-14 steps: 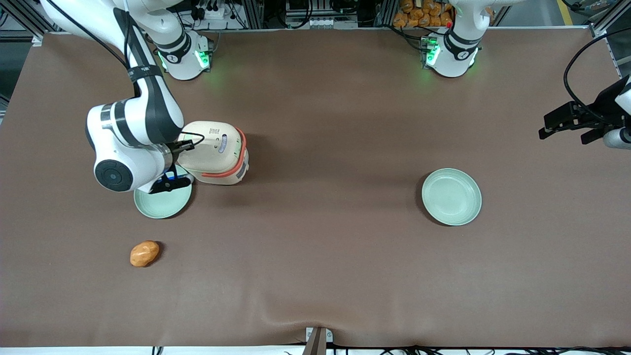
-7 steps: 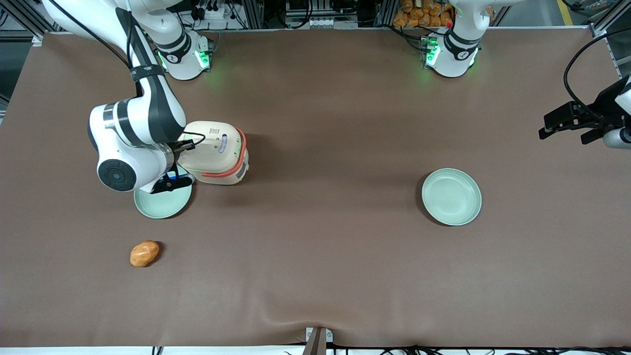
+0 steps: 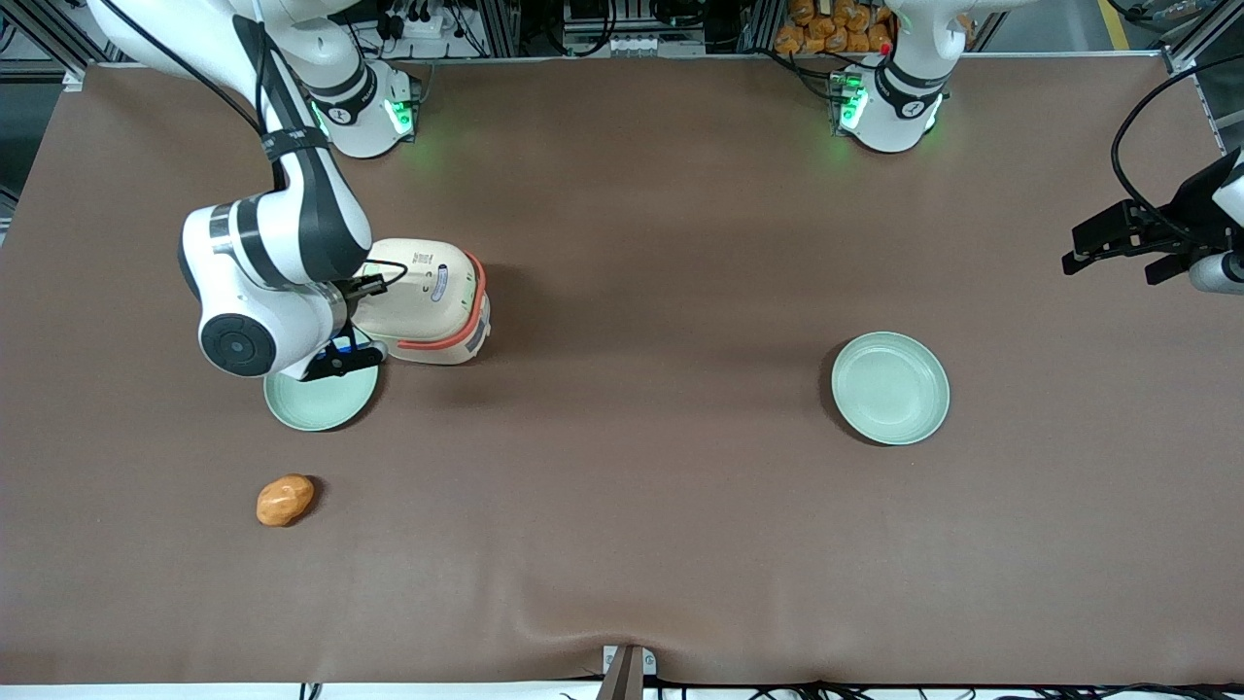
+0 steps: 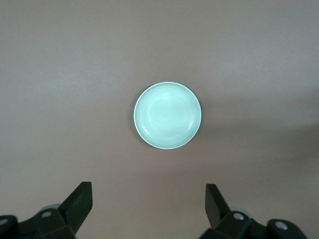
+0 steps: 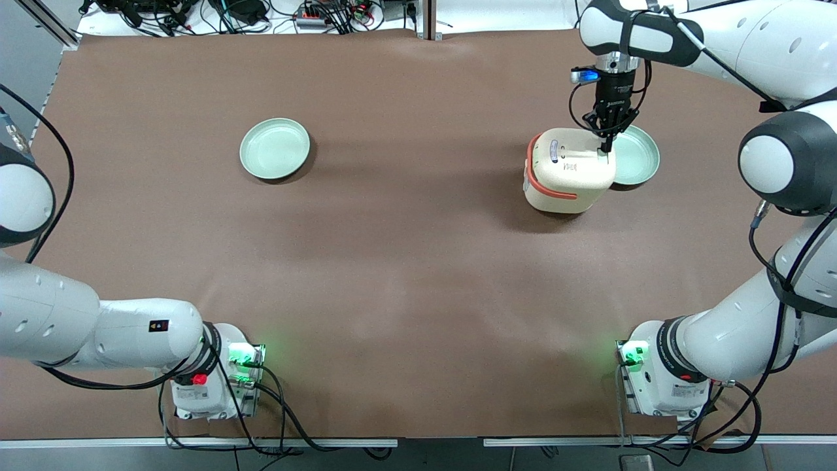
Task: Press rice cooker button with right arm
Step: 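Press down on the green button with the closed right gripper, then lift the right gripper off the button as the lid pops open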
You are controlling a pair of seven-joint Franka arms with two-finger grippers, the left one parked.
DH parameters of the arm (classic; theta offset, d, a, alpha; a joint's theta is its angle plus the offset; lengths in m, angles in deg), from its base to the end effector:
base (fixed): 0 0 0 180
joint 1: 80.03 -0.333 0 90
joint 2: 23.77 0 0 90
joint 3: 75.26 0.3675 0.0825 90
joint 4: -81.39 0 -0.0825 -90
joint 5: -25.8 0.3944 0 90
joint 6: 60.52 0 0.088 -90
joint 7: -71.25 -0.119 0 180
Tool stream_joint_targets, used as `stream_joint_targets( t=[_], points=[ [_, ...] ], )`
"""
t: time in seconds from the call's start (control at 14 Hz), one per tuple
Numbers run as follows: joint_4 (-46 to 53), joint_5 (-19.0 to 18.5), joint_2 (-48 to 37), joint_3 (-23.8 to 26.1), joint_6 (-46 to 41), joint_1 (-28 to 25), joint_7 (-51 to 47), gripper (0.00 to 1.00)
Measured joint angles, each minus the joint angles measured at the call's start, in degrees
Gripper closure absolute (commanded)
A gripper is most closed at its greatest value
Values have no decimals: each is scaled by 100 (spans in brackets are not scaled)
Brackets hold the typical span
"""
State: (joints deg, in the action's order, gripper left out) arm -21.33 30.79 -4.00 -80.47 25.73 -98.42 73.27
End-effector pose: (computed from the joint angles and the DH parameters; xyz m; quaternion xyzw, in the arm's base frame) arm 0.5611 0.1466 0.3615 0.9437 0.1128 -0.3111 0.0035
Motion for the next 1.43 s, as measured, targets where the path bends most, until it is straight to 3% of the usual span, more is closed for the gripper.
stream_joint_targets(
  t=[0.64, 0.79, 0.93, 1.0, 1.07, 1.29, 1.43],
  points=[
    [181, -7, 23, -3, -176, -123, 1, 98],
    [476, 58, -4, 9, -288, -172, 0, 83],
    [815, 75, -96, 9, -422, -178, 0, 60],
    [947, 77, -173, 6, -453, -177, 0, 43],
    [1069, 82, -261, 3, -464, -177, 0, 31],
    [1375, 101, -540, -9, -479, -175, 0, 28],
    [1470, 108, -706, -11, -485, -175, 0, 19]
  ],
)
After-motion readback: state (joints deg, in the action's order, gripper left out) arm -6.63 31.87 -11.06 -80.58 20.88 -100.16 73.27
